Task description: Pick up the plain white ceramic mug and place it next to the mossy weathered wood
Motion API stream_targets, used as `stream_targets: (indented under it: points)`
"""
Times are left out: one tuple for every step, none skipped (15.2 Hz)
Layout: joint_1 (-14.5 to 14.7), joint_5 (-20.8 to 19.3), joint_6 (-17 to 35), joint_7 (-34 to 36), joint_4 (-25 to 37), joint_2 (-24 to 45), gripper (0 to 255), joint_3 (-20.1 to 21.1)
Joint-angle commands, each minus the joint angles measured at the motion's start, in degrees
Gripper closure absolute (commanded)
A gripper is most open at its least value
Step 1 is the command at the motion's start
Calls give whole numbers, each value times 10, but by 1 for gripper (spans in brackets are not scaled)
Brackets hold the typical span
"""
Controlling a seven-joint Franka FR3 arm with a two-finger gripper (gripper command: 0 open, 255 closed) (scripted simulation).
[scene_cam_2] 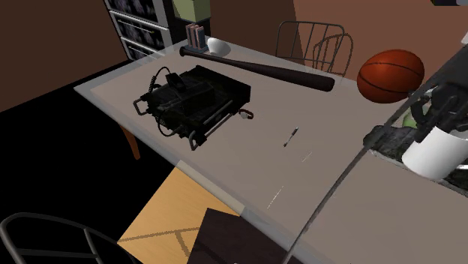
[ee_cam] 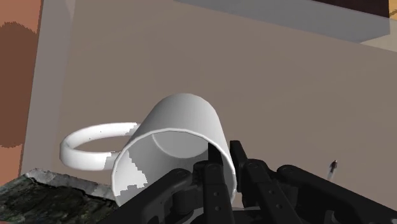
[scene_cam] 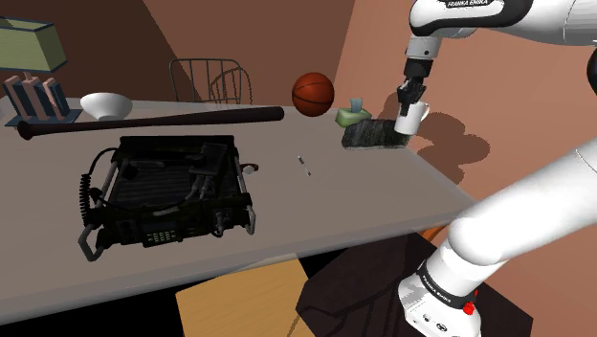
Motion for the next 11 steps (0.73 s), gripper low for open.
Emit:
stream_targets:
  points:
    - [-11, -6, 3, -32, 19, 18, 255, -21]
    - [-16, -7, 4, -47, 30, 29, 255, -30]
    - [-20, -8, 5, -61, 42, 41, 255, -39]
    - [-25, -8, 7, -76, 54, 53, 255, -48]
    - [-30, -7, 8, -91, 67, 66, 255, -58]
    - [-35, -6, 9, -106, 81, 79, 255, -67]
    - [-41, -4, 9, -121, 95, 93, 255, -75]
    - [-46, -1, 10, -137, 111, 108, 255, -84]
    - [-52, 2, 10, -152, 127, 123, 255, -93]
    - [-58, 6, 10, -168, 144, 139, 255, -101]
    - [-64, 11, 9, -184, 161, 156, 255, -109]
